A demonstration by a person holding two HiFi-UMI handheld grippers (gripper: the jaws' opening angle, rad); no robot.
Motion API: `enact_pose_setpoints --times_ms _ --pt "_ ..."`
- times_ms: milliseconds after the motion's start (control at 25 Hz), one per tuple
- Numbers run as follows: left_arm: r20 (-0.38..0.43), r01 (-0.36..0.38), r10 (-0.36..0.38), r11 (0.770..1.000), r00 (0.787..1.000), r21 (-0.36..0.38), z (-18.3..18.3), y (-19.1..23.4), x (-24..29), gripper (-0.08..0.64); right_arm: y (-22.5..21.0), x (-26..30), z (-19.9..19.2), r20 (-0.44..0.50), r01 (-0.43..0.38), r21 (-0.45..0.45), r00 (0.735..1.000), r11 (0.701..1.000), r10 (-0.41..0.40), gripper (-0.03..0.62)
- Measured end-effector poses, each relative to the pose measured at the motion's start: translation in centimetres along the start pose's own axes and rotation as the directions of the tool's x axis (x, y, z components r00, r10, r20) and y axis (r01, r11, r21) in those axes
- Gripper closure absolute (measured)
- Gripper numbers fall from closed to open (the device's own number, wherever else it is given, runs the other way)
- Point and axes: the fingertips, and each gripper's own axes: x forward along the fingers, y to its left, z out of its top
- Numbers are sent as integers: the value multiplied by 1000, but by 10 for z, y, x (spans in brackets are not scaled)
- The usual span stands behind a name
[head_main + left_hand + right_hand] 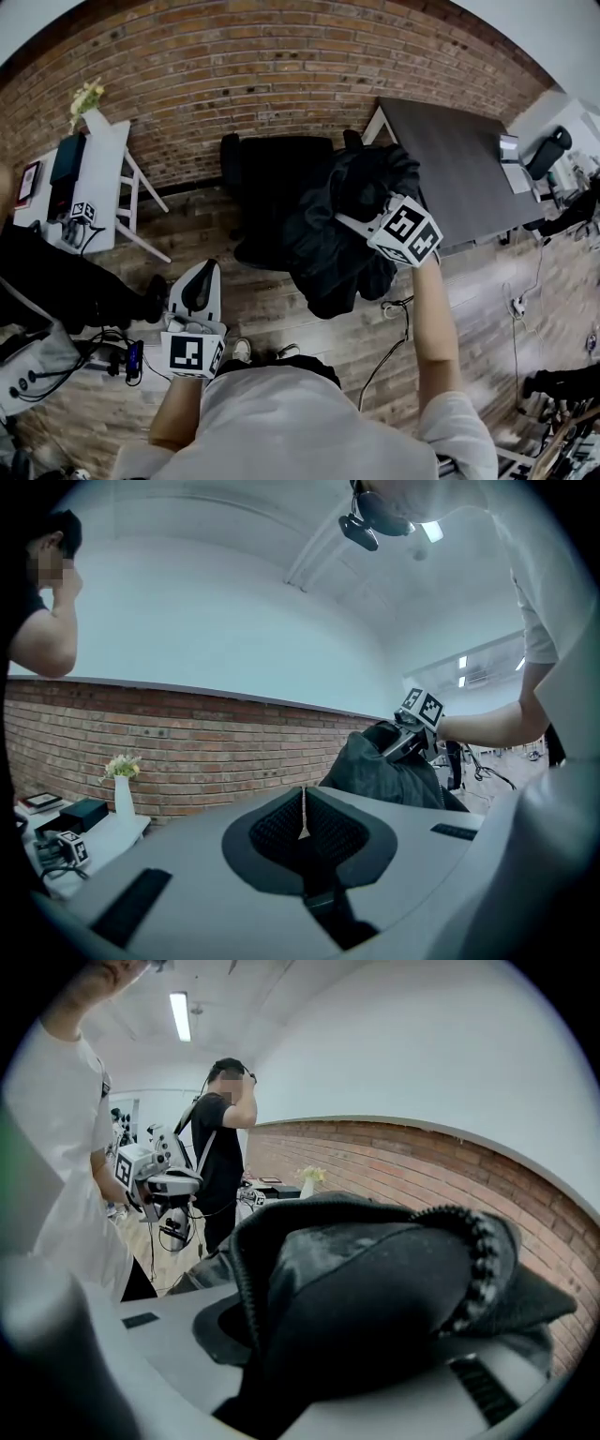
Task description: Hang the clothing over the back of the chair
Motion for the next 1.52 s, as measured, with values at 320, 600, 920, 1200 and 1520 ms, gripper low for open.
enact_pose_setpoints --times_ms 320,600,920,1200,1520 --pt "-4 15 -15 1000 1000 -2 0 -5 7 529 -3 11 -15 -39 -1 66 999 998 4 451" --pt "-2 10 -10 1000 1000 -5 -2 -7 6 529 -4 7 -24 -52 18 134 999 991 -11 436" --pt "-11 6 -6 1000 1000 -19 -6 -2 2 529 -4 -8 -28 -125 100 90 988 991 -88 402" --pt "-6 24 -25 999 1000 -22 -6 -5 2 529 -7 -33 -45 -142 226 130 968 965 -207 367" --pt "-17 62 -63 998 998 -29 -11 -11 5 529 -4 -56 -73 -133 389 227 921 893 -367 330"
